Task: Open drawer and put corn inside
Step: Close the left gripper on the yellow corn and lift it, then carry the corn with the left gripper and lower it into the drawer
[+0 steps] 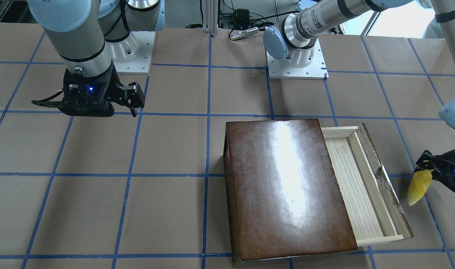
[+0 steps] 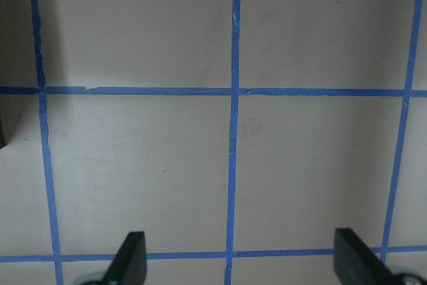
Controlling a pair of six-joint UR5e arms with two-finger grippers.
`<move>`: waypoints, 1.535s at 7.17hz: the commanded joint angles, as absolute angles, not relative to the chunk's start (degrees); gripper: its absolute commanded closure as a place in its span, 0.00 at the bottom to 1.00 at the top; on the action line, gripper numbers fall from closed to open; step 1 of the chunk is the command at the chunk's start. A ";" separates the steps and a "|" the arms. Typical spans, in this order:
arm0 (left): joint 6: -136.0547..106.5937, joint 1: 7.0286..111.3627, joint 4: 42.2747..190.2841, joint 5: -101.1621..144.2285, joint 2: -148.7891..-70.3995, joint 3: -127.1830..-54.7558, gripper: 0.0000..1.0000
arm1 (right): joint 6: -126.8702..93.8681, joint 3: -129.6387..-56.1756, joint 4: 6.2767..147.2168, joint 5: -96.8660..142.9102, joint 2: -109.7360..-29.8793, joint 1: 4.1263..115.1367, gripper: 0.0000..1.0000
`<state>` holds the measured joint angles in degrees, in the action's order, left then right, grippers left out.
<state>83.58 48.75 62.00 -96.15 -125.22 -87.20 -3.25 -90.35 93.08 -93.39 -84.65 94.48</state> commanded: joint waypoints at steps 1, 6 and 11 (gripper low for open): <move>81.31 49.65 66.58 -95.98 -123.93 -81.69 1.00 | -3.25 -90.35 93.16 -93.43 -84.73 94.48 0.00; 64.19 56.25 81.27 -94.75 -115.60 -74.37 1.00 | -3.25 -90.35 93.08 -93.25 -84.64 94.48 0.00; 34.44 66.25 89.38 -87.84 -109.87 -72.51 1.00 | -3.25 -90.35 93.08 -93.25 -84.64 94.48 0.00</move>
<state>43.18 63.67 88.28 -90.67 -110.68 -72.56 -3.25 -90.35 93.12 -93.25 -84.67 94.48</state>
